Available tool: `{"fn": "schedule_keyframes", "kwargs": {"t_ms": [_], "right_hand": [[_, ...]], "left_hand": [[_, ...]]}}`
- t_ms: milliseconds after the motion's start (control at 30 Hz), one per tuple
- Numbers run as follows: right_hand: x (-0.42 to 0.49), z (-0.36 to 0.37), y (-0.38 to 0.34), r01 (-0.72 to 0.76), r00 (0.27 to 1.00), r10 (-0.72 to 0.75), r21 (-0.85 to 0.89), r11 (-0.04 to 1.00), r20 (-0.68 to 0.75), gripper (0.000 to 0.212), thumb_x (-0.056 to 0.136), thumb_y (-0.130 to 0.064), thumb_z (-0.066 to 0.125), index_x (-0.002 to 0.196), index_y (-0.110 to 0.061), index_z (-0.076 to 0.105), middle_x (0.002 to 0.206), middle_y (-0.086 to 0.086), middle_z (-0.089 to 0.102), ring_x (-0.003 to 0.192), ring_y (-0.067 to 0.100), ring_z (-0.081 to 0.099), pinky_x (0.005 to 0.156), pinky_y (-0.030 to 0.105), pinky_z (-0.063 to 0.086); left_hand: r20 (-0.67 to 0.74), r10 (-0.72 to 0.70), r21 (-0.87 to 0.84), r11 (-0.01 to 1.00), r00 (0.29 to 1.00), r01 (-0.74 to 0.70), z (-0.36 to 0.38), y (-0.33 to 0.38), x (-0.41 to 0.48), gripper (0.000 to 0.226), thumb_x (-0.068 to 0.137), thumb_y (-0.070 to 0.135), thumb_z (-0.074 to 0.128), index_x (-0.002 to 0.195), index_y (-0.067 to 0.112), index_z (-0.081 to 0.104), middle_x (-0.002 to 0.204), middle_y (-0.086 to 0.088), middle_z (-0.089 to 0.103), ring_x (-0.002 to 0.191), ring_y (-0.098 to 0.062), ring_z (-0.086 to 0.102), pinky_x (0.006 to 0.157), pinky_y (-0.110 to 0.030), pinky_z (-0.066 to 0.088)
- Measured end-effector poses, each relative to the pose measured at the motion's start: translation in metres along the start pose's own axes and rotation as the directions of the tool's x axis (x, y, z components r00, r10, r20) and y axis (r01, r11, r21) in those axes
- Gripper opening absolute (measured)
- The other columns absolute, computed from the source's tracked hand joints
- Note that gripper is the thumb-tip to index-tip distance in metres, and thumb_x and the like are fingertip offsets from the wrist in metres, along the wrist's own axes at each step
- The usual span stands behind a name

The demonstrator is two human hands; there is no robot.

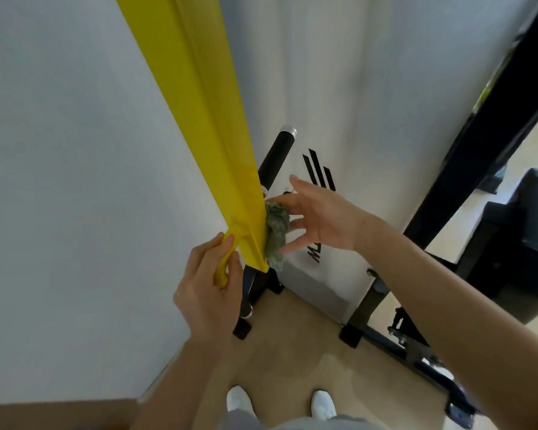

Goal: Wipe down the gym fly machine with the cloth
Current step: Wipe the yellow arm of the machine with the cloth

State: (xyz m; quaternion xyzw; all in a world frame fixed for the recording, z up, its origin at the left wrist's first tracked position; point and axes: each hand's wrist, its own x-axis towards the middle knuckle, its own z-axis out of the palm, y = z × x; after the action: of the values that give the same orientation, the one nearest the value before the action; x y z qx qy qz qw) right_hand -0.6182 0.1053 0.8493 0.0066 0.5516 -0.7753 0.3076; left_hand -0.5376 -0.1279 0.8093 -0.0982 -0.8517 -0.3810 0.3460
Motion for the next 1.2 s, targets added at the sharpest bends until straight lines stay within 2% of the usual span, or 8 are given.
{"fn": "schedule_keyframes", "kwargs": {"t_ms": [267,467,633,700,800,967,1100,1200], "right_hand": [[0.01,0.003,0.033,0.111,0.986,-0.116,-0.053,0.992,-0.116,0.069,0.095,-0.065,0.043,0.137,-0.012,0.059,0.135,0.011,0.062,0.126,0.028,0.059,0.108,0.046,0.049],[0.014,-0.002,0.039,0.098,0.987,-0.115,-0.138,0.986,-0.117,0.073,0.085,-0.073,0.041,0.124,-0.018,0.068,0.134,0.015,0.062,0.127,0.03,0.058,0.112,0.046,0.044],[0.014,0.002,0.017,0.185,0.978,-0.191,-0.068,0.98,-0.088,0.072,0.087,-0.071,0.04,0.12,-0.015,0.071,0.118,0.009,0.072,0.109,0.021,0.069,0.094,0.033,0.055],[0.015,0.003,0.019,0.205,0.974,-0.21,-0.064,0.977,-0.085,0.072,0.089,-0.07,0.04,0.124,-0.014,0.068,0.117,0.007,0.072,0.11,0.02,0.068,0.097,0.037,0.054],[0.019,0.002,0.034,0.168,0.978,-0.175,-0.072,0.983,-0.111,0.07,0.096,-0.063,0.036,0.137,-0.01,0.058,0.132,0.012,0.064,0.124,0.026,0.06,0.11,0.047,0.046],[0.02,0.005,0.049,0.13,0.97,-0.14,-0.064,0.989,-0.2,0.056,0.105,-0.046,0.036,0.134,-0.005,0.059,0.134,0.019,0.06,0.127,0.029,0.056,0.11,0.046,0.046],[0.013,0.012,0.042,0.189,0.939,-0.205,-0.085,0.978,-0.277,0.038,0.106,-0.025,0.046,0.129,0.002,0.06,0.129,0.024,0.061,0.119,0.032,0.06,0.105,0.046,0.051],[0.006,0.014,0.035,0.308,0.91,-0.315,-0.067,0.949,-0.269,0.034,0.105,-0.01,0.042,0.13,0.002,0.062,0.124,0.02,0.063,0.115,0.029,0.062,0.104,0.045,0.051]], "left_hand": [[-0.024,-0.066,0.08,0.995,0.998,0.067,0.005,0.006,-0.003,0.027,0.092,0.009,0.071,0.118,0.016,0.074,0.121,0.0,0.071,0.099,0.0,0.063,0.086,-0.003,0.044],[-0.018,-0.087,0.102,0.991,0.996,0.089,0.006,0.01,-0.01,0.025,0.097,0.018,0.065,0.121,0.017,0.073,0.125,0.002,0.069,0.102,0.008,0.059,0.085,-0.001,0.042],[-0.012,-0.094,0.09,0.991,0.996,0.094,0.007,0.01,-0.011,0.027,0.096,0.015,0.066,0.122,0.02,0.071,0.125,0.003,0.069,0.099,-0.002,0.064,0.073,-0.02,0.055],[-0.003,-0.114,0.091,0.989,0.993,0.114,0.007,0.012,-0.009,0.027,0.096,0.015,0.066,0.122,0.02,0.071,0.125,0.004,0.068,0.101,-0.004,0.064,0.075,-0.021,0.055],[0.016,-0.171,0.068,0.983,0.985,0.169,0.007,0.017,-0.006,0.026,0.096,0.018,0.064,0.121,0.02,0.072,0.126,0.008,0.067,0.106,-0.007,0.065,0.078,-0.016,0.051],[0.055,-0.172,0.057,0.984,0.984,0.168,0.004,0.021,-0.005,0.033,0.097,0.034,0.055,0.122,0.02,0.072,0.124,0.007,0.068,0.109,-0.004,0.062,0.081,-0.011,0.048],[0.051,-0.136,0.08,0.988,0.989,0.131,0.005,0.018,-0.008,0.03,0.097,0.031,0.058,0.122,0.021,0.071,0.123,0.005,0.069,0.106,-0.007,0.064,0.079,-0.021,0.057],[0.035,-0.135,0.072,0.989,0.99,0.132,0.005,0.016,-0.009,0.028,0.096,0.023,0.062,0.123,0.02,0.07,0.125,0.007,0.067,0.107,-0.009,0.066,0.079,-0.033,0.062]]}}
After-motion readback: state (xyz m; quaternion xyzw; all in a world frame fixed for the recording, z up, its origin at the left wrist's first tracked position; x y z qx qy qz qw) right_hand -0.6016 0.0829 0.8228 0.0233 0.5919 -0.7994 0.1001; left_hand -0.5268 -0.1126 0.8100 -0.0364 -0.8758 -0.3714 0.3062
